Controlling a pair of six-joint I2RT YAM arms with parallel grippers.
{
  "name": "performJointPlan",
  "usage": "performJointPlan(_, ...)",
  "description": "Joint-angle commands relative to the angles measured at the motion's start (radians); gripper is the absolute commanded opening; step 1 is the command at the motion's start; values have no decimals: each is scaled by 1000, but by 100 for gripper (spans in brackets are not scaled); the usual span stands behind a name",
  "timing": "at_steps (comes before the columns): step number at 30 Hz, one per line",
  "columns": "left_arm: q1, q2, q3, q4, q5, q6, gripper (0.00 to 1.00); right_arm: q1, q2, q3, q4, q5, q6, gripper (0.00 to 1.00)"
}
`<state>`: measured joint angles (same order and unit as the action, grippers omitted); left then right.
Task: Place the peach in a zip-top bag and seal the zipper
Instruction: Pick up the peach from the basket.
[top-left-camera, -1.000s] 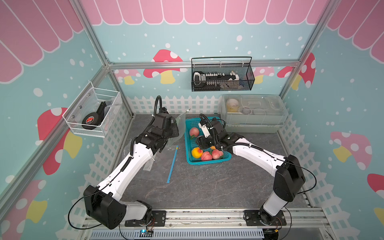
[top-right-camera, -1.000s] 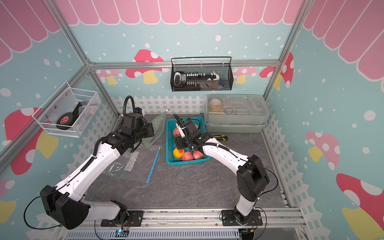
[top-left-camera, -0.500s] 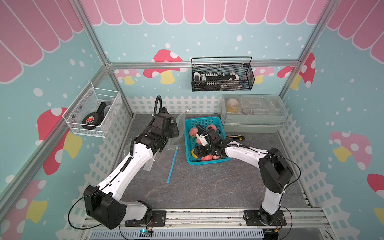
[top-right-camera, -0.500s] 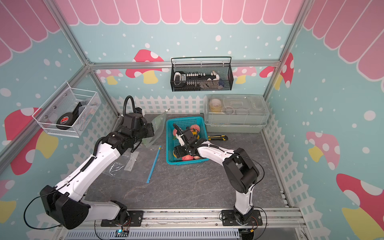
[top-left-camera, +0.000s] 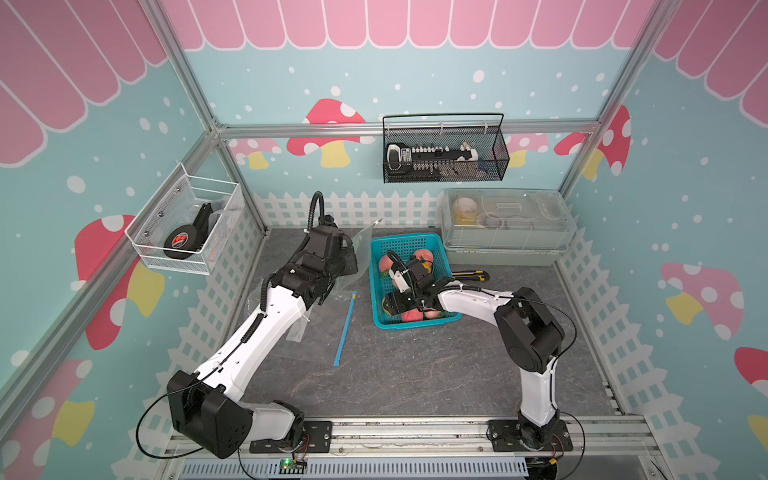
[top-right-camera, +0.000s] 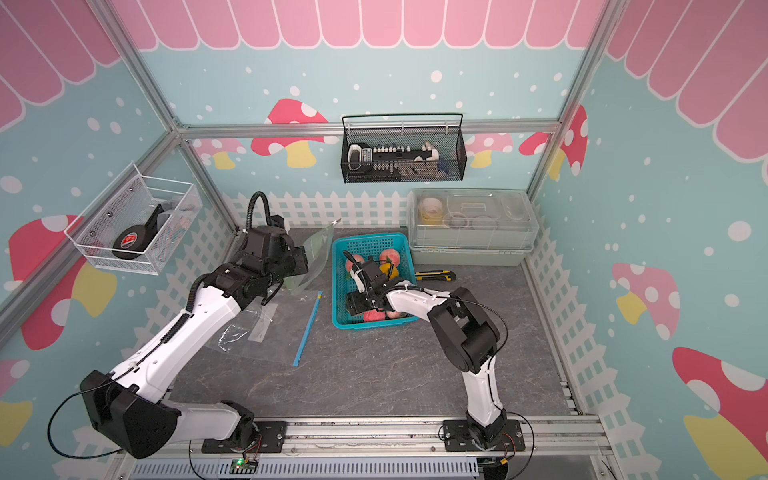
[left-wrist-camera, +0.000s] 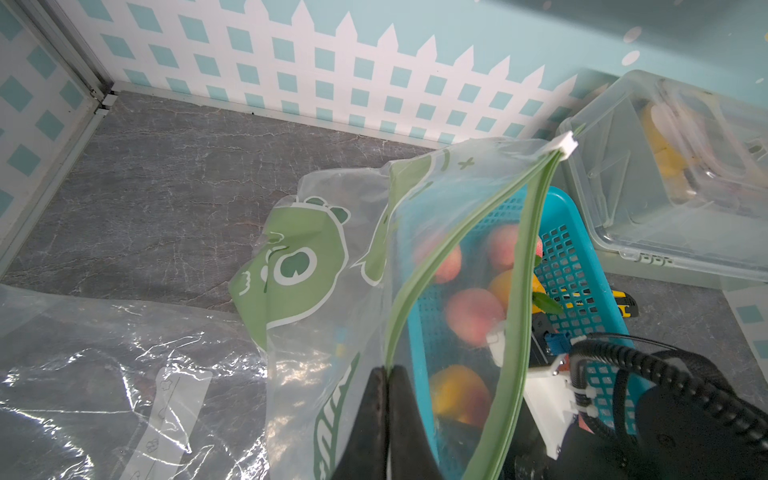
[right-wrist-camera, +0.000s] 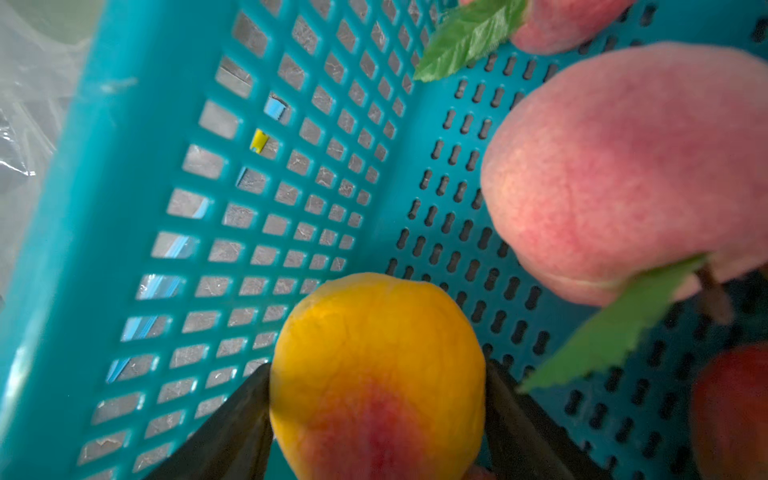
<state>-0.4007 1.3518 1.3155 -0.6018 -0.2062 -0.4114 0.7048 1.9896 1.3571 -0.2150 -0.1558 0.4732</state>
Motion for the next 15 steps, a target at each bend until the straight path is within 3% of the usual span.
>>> performJointPlan(1,-4,-11,-2,-11,-6,17,0,-5,33,22,7,3,25,73)
performJointPlan(6,-4,-16,-4,-10,-12,21,0,-5,-15,-12,33,19,23,66)
performJointPlan(15,-4,-12,-2,-10,-21,9,0,-36,-206,-126,141,-22,48,65)
